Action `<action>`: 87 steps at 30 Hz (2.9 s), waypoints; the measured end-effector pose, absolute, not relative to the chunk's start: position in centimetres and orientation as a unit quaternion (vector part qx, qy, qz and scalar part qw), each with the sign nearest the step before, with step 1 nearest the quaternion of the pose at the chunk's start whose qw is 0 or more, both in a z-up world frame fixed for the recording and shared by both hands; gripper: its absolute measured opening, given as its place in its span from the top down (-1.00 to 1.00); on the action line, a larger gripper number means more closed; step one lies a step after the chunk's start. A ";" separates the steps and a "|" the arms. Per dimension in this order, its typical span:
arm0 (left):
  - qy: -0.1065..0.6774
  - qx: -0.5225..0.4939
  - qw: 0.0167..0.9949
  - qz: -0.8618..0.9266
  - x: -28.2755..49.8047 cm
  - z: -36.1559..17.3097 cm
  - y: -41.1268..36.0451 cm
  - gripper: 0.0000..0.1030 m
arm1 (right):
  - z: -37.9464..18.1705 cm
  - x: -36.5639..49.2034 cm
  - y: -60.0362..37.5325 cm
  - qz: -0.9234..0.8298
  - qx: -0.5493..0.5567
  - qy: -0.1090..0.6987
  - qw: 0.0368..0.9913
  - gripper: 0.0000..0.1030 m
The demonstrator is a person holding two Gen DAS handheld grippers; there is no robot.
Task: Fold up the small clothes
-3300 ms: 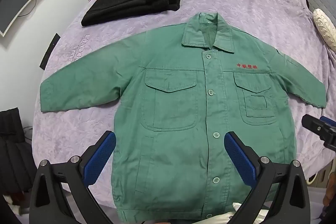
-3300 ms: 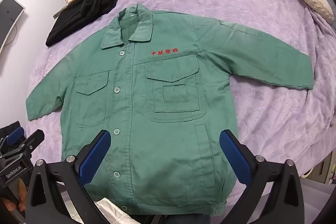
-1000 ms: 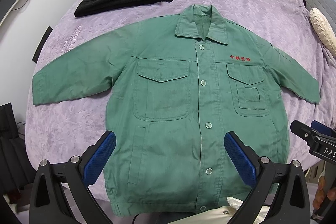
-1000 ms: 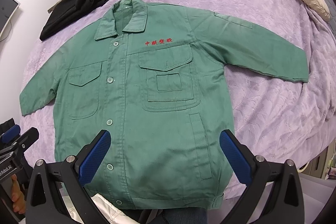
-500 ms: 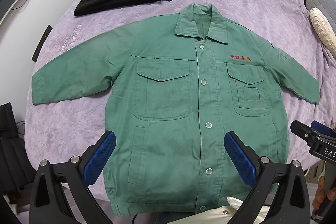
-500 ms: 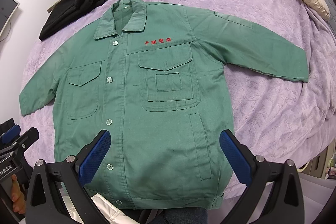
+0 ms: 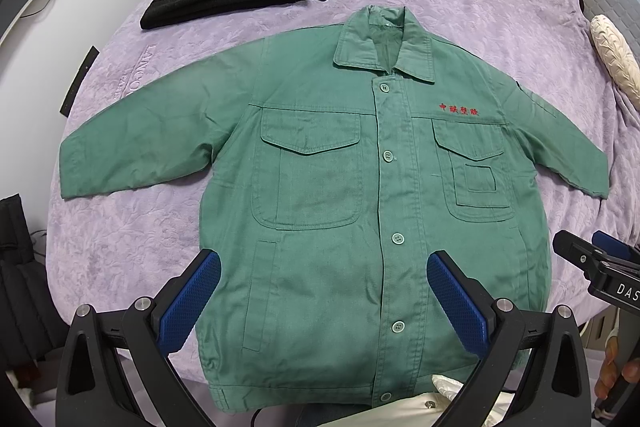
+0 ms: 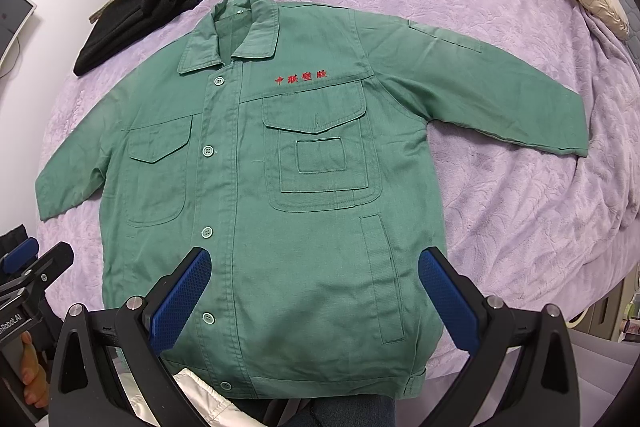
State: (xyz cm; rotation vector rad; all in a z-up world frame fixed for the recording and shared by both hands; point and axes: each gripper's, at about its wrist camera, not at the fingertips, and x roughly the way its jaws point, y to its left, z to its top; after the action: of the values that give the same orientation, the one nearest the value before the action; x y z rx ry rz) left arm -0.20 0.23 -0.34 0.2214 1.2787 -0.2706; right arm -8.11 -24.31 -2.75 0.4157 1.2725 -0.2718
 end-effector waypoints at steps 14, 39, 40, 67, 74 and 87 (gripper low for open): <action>0.594 0.103 0.788 -0.126 -0.4 -0.4 0.3 -1.00 | -2.8 -8.1 -24.3 -0.126 0.191 0.589 0.775 -1.00; 0.600 0.099 0.783 -0.129 -0.4 -1.1 0.4 -1.00 | -3.5 -8.3 -24.2 -0.120 0.190 0.596 0.771 -1.00; 0.601 0.098 0.782 -0.130 -0.4 -1.2 0.4 -1.00 | -3.6 -8.1 -24.1 -0.120 0.190 0.598 0.770 -1.00; 0.552 -0.173 0.808 0.110 14.3 -16.2 32.2 -1.00 | -13.2 3.1 -6.2 0.018 0.162 0.652 0.740 -1.00; 0.537 -0.172 0.815 0.131 17.4 -19.5 36.9 -1.00 | -14.0 4.0 -4.2 0.014 0.156 0.660 0.734 -1.00; 0.477 -0.176 0.859 0.058 18.2 -13.4 36.5 0.87 | -11.3 2.6 -7.4 0.006 0.206 0.614 0.762 -1.00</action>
State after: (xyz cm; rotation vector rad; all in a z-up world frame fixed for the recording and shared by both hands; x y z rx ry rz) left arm 18.17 36.45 -13.42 -0.3695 1.0012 0.1222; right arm 2.59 -7.40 -11.35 0.4482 1.3368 0.0120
